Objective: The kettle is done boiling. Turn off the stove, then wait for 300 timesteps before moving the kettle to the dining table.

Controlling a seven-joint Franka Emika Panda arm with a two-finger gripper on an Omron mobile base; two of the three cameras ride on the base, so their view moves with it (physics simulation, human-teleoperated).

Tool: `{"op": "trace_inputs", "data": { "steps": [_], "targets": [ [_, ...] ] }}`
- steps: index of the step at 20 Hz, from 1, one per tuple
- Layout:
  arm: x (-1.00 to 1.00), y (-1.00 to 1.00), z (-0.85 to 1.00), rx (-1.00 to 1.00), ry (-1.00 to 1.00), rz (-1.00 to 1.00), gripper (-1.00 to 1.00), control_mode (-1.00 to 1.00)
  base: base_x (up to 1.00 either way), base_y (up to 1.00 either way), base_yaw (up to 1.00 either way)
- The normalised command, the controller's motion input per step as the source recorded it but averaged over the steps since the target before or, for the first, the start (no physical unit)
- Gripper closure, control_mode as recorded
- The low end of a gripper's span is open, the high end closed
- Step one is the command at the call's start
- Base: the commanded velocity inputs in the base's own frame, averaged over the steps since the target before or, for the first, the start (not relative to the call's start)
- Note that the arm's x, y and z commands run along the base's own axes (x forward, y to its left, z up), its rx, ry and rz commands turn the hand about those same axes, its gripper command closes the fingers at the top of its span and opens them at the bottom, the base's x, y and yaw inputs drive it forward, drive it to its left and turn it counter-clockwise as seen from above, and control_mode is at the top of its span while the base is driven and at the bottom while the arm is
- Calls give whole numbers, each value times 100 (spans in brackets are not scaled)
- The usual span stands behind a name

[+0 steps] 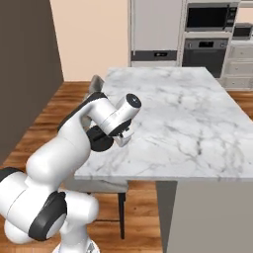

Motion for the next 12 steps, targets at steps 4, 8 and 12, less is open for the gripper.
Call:
{"op": "trace_inputs", "data": {
  "steps": [4,8,12],
  "targets": [
    [0,0,0,0,0,0,100,100,40,49,-45],
    [0,0,0,0,0,0,100,100,29,58,-40],
    [0,0,0,0,0,0,100,100,29,58,-34]
  ]
}}
